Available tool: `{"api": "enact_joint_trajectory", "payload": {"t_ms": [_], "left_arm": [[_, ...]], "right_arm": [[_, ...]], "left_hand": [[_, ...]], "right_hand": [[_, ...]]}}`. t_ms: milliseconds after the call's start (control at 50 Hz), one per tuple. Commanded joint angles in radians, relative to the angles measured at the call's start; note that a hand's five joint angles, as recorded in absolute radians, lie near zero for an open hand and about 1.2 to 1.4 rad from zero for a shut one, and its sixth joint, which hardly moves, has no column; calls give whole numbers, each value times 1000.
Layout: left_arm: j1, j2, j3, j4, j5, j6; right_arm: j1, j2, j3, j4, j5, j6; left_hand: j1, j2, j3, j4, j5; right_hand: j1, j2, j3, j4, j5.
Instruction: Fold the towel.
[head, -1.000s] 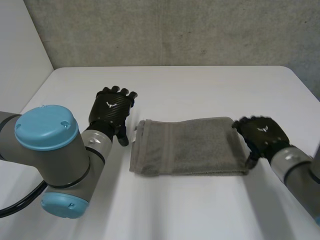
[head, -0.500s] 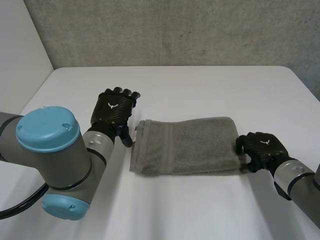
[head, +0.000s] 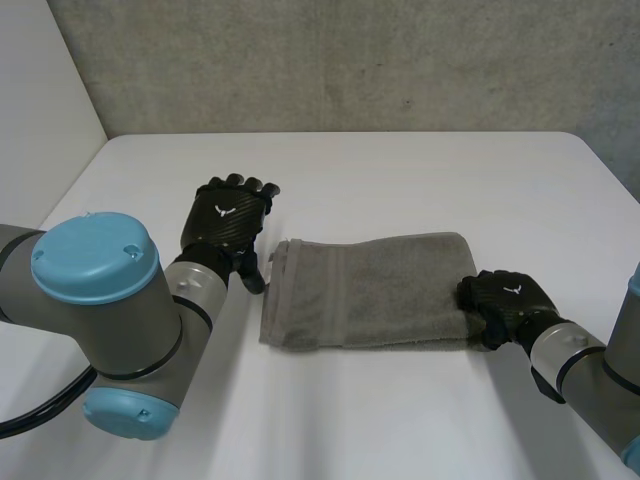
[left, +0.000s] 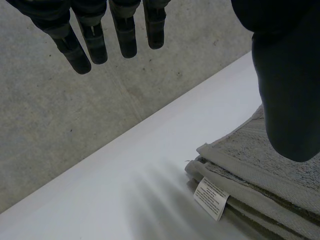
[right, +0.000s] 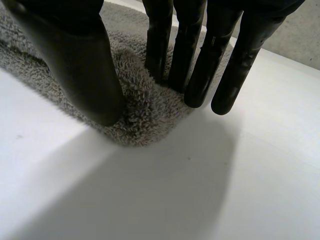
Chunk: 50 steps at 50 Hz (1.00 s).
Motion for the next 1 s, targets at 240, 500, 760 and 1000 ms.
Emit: {"api": "enact_joint_trajectory", "payload": {"t_ms": [240,500,760,1000], "left_arm": [[1,6,-6,0,-1,0],[74,115,-2,11,-4,-6],[125,143,-5,15,-3,-67],[114,120,-3,21,-3,-67]], "right_arm": [[4,-2,-76,-8,97,2],[384,12,-343,4,128,-284],[635,288,-576,199,46,-409],[531,79,-474,127,48,-116]], "left_hand": [[-62,-61,-44,-65,-200],[-68,-67,-50,-71,-206],[-68,-67,-50,-71,-206],[-68,-67,-50,-71,-206]], "right_hand": [[684,650,681,690,708],[684,650,681,690,708],[684,650,681,690,708],[-538,-571,-541,-532,-513]]}}
